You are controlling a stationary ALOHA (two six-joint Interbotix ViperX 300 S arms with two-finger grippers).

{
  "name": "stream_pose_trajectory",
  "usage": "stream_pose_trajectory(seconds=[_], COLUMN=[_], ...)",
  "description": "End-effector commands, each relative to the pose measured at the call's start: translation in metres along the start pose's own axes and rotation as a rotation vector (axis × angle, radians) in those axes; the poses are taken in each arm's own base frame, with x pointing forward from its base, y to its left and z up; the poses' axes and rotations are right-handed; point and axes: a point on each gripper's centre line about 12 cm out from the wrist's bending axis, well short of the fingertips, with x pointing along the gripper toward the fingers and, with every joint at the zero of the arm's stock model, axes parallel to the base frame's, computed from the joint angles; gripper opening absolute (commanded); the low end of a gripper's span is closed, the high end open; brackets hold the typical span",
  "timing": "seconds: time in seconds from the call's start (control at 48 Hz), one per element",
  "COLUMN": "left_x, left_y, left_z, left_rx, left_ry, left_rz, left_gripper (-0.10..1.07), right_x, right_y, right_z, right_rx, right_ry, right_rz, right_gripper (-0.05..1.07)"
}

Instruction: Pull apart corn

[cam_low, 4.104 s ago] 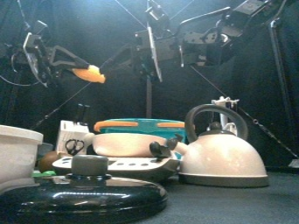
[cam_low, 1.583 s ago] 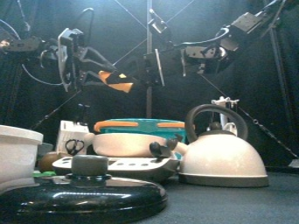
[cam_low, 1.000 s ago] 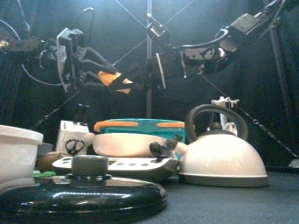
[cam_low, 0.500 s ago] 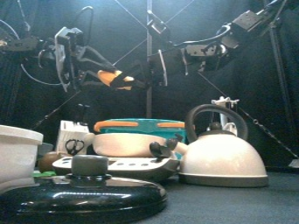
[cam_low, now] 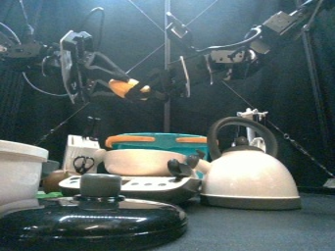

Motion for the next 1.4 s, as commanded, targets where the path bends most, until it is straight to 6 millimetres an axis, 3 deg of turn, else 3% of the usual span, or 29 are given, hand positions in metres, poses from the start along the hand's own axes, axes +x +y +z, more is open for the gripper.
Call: stream_pose_trajectory(seconds=[0.0, 0.562, 0.667, 0.938, 1.375], left_x=[-0.002, -0.003, -0.003, -0.001, -0.002], left_y=[0.003, 0.005, 0.005, 0.007, 0.009], left_z=[0.007, 0.007, 0.007, 0.001, -0.004], left_rx=[-0.003, -0.004, -0.004, 0.002, 0.003], left_ry=[-0.028, -0.028, -0.028, 0.028, 0.070], left_rz=[0.010, 0.016, 0.016, 0.033, 0.050], left_gripper=[0.59, 0.59, 0.59, 0.59, 0.59], right_x=[-0.007, -0.008, -0.008, -0.008, -0.009], right_y=[-0.007, -0.007, -0.007, -0.004, 0.005], right_z=[0.019, 0.020, 0.020, 0.019, 0.020], right_rx=[0.010, 0.012, 0.016, 0.013, -0.006], right_ry=[-0.045, -0.042, -0.040, -0.035, -0.034], right_rz=[-0.015, -0.015, -0.013, -0.005, 0.022], right_gripper=[0.30, 0.33, 0.40, 0.73, 0.75])
